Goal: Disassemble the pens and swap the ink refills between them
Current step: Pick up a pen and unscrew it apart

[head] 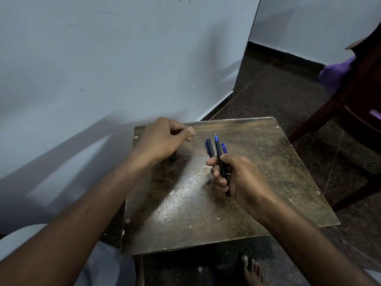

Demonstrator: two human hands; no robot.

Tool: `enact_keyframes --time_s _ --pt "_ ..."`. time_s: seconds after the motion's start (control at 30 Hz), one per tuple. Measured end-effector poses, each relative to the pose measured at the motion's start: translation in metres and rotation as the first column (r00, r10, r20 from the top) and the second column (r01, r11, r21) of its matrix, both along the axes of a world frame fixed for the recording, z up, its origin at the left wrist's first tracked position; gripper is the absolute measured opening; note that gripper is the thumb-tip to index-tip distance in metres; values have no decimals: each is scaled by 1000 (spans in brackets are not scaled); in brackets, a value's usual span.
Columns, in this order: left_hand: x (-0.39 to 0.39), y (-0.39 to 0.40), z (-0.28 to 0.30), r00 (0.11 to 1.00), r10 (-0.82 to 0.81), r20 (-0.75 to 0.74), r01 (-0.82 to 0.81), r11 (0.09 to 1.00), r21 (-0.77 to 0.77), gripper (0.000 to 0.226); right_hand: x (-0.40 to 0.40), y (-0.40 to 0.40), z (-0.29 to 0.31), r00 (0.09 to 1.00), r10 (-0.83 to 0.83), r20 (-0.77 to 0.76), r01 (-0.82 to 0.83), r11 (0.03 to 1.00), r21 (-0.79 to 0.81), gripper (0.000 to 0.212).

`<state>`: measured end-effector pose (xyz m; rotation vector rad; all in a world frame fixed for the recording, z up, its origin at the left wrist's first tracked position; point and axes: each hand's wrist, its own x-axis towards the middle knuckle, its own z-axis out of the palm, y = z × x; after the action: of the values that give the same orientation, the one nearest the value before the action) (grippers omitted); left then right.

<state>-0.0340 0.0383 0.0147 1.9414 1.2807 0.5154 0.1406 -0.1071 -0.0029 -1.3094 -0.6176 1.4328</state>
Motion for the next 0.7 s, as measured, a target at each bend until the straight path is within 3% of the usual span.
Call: enact_keyframes --time_s 0.1,0.23,0.3,0.47,0.63,0.7 --pt "16 -17 -2 955 -66 289 166 925 -341 33 -3 1 5 992 5 -123 3 998 65 32" --pt "31 -35 -8 824 -40 565 362 804 -471 36 -7 1 9 977 43 -207 -23 995 98 29" --pt "34 -37 -8 775 7 632 387 785 -484 31 -7 1 9 978 59 -200 -36 993 116 30" --pt "35 -38 -4 753 40 657 252 904 -344 19 0 -1 5 998 54 38 -60 976 208 29" --pt "43 -49 -10 720 83 689 139 956 -260 14 2 -5 5 955 -91 283 31 978 208 17" --pt "46 -54 -11 717 87 691 129 958 -254 12 0 -5 6 909 -176 378 98 971 216 23"
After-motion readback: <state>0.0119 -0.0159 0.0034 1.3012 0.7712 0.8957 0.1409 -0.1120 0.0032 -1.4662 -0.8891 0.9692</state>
